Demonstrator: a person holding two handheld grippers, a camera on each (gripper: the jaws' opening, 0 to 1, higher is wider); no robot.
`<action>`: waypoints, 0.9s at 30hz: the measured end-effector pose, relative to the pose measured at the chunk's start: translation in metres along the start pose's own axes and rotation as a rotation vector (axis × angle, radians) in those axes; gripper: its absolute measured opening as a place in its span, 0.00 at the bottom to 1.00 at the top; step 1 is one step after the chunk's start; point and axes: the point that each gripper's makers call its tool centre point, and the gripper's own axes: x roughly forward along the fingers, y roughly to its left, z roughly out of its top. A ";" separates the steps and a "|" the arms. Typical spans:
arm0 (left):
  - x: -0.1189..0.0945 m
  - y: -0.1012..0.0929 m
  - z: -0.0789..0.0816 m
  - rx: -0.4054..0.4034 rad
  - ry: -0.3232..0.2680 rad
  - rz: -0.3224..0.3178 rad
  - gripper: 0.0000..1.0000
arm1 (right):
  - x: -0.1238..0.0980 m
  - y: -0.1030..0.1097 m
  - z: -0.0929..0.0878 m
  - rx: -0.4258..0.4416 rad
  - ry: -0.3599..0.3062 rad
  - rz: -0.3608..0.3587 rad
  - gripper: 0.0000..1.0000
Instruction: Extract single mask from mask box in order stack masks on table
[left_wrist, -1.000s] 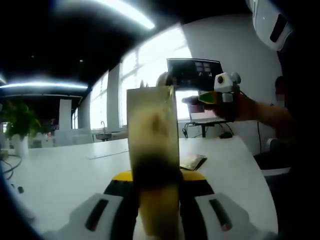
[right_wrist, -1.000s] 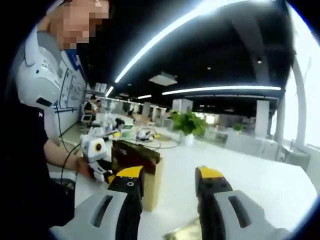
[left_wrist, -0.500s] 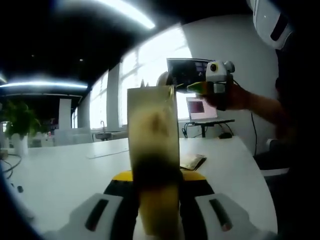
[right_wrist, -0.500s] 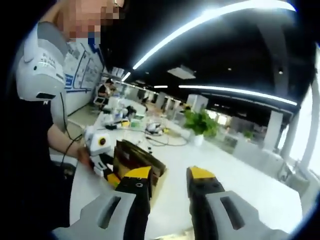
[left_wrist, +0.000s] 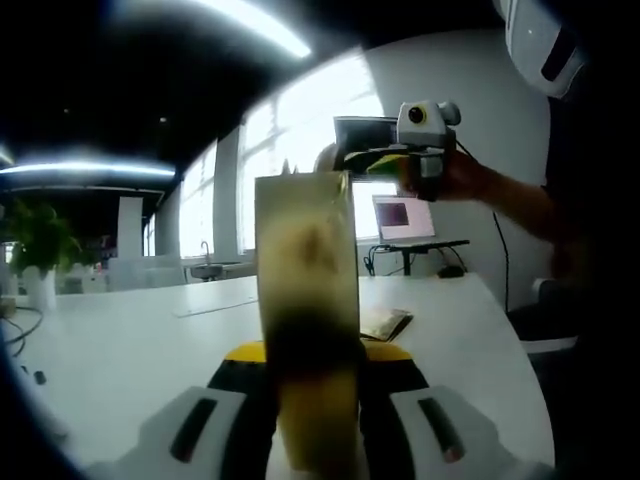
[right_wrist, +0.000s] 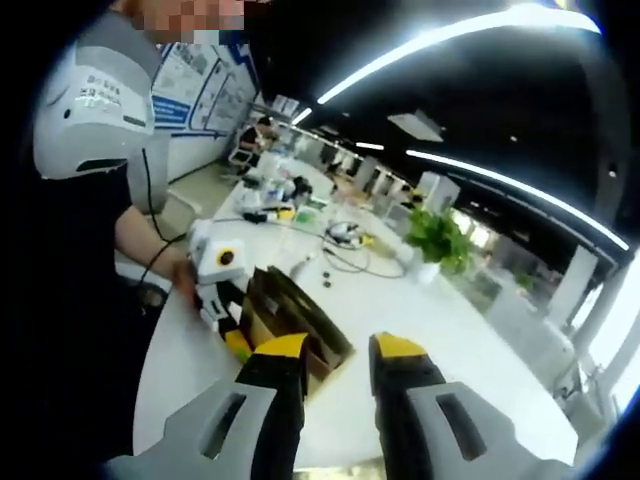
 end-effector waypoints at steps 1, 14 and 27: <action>0.000 0.000 0.000 0.000 0.000 0.000 0.33 | 0.001 0.001 0.001 -0.004 0.003 0.009 0.20; 0.000 0.000 0.000 0.001 0.000 0.000 0.33 | 0.024 0.020 0.001 -0.181 0.114 0.141 0.17; 0.000 0.000 0.000 -0.002 -0.002 -0.002 0.33 | 0.032 0.030 -0.002 -0.261 0.170 0.195 0.14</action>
